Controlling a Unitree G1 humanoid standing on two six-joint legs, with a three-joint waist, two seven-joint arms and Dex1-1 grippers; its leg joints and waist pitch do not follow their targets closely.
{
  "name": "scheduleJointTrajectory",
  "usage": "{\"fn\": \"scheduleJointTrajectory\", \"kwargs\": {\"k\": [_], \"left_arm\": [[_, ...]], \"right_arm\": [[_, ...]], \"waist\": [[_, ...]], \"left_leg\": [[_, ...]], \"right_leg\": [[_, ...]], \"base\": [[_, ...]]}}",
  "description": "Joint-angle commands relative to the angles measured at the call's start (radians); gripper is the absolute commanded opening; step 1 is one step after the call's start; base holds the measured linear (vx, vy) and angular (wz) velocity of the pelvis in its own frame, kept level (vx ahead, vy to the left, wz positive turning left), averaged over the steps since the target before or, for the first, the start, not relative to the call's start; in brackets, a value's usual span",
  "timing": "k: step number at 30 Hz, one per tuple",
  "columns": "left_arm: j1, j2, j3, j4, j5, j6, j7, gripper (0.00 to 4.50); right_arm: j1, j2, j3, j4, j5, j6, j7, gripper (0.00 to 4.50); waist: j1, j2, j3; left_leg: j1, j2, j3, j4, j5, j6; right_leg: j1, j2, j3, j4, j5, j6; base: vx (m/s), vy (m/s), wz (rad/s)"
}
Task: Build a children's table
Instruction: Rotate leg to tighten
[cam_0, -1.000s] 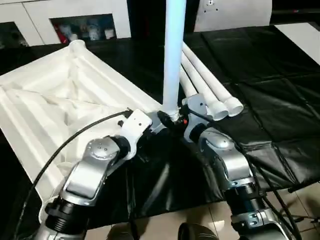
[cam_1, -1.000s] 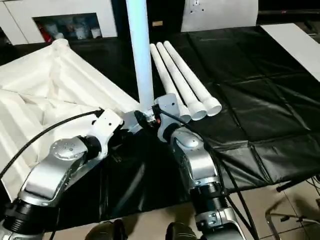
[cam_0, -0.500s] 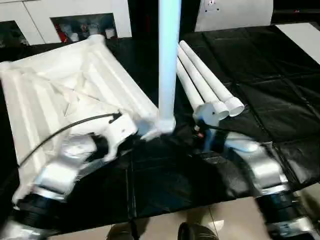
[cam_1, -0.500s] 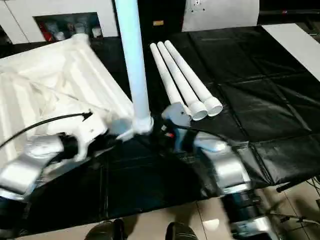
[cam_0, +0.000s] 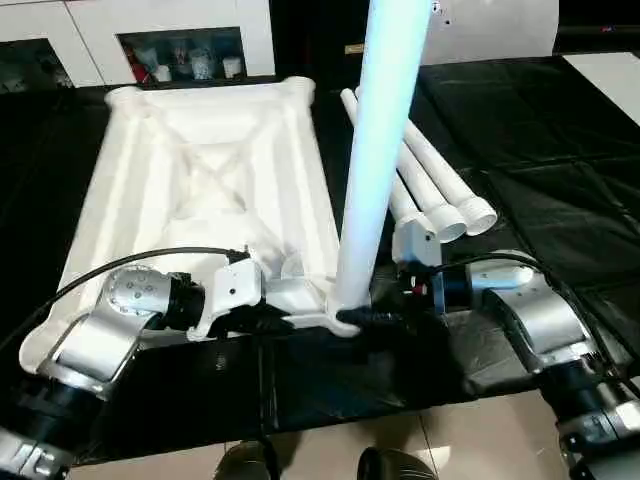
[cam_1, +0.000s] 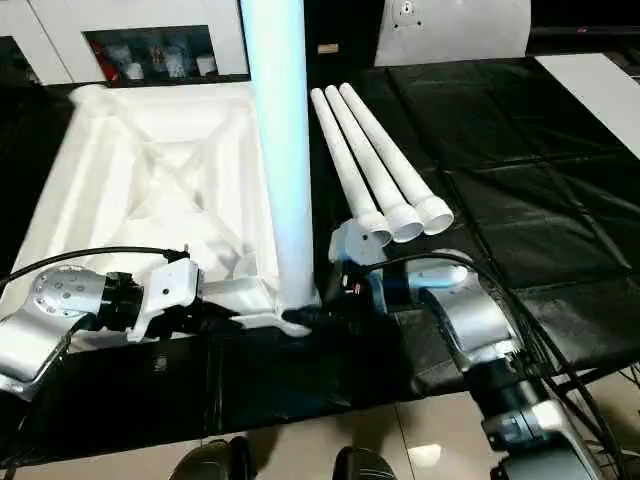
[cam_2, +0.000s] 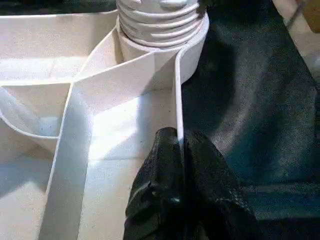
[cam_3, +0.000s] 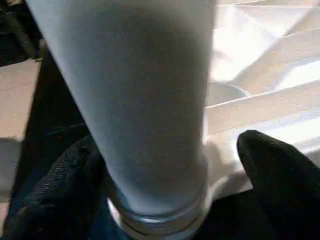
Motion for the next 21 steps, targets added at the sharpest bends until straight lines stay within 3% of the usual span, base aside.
{"fn": "scheduleJointTrajectory", "kwargs": {"k": [1, 5, 15, 18, 21], "left_arm": [[-0.002, 0.014, -0.045, 0.021, 0.021, -0.029, -0.057, 0.00], [-0.018, 0.013, -0.046, 0.048, 0.022, -0.048, -0.069, 0.00], [-0.028, 0.008, -0.040, 0.086, 0.013, -0.066, -0.072, 0.00], [-0.018, 0.004, -0.026, 0.076, 0.000, -0.041, -0.055, 0.00], [0.013, -0.018, 0.021, 0.020, -0.025, 0.056, 0.034, 0.00]], "right_arm": [[-0.023, -0.010, 0.012, 0.025, -0.004, -0.015, 0.032, 4.03], [-0.041, -0.007, 0.021, 0.051, -0.003, -0.021, 0.062, 3.62], [-0.068, 0.017, 0.025, 0.100, 0.008, -0.014, 0.087, 2.99], [-0.060, 0.028, 0.021, 0.091, 0.022, 0.010, 0.082, 2.79], [-0.027, 0.075, -0.007, 0.058, 0.054, 0.077, 0.002, 2.72]], "waist": [[-0.003, -0.001, -0.067], [-0.001, -0.001, -0.067], [-0.001, 0.000, -0.066], [-0.001, 0.002, -0.066], [-0.002, 0.004, -0.064]], "left_leg": [[0.023, 0.065, -0.023, -0.051, -0.059, 0.129], [0.021, 0.065, -0.022, -0.050, -0.050, 0.138], [0.022, 0.066, -0.022, -0.052, -0.080, 0.121], [0.022, 0.067, -0.022, -0.053, -0.084, 0.113], [0.022, 0.069, -0.022, -0.056, -0.099, 0.104]], "right_leg": [[0.051, -0.090, 0.059, -0.052, 0.062, -0.271], [0.052, -0.091, 0.059, -0.050, 0.069, -0.274], [0.051, -0.093, 0.060, -0.055, 0.020, -0.275], [0.050, -0.092, 0.059, -0.054, 0.007, -0.275], [0.048, -0.093, 0.060, -0.056, -0.013, -0.279]], "base": [[0.000, 0.000, 0.00], [0.000, 0.000, 0.00], [0.000, 0.000, 0.00], [0.000, 0.000, 0.00], [0.000, 0.000, 0.00]]}}
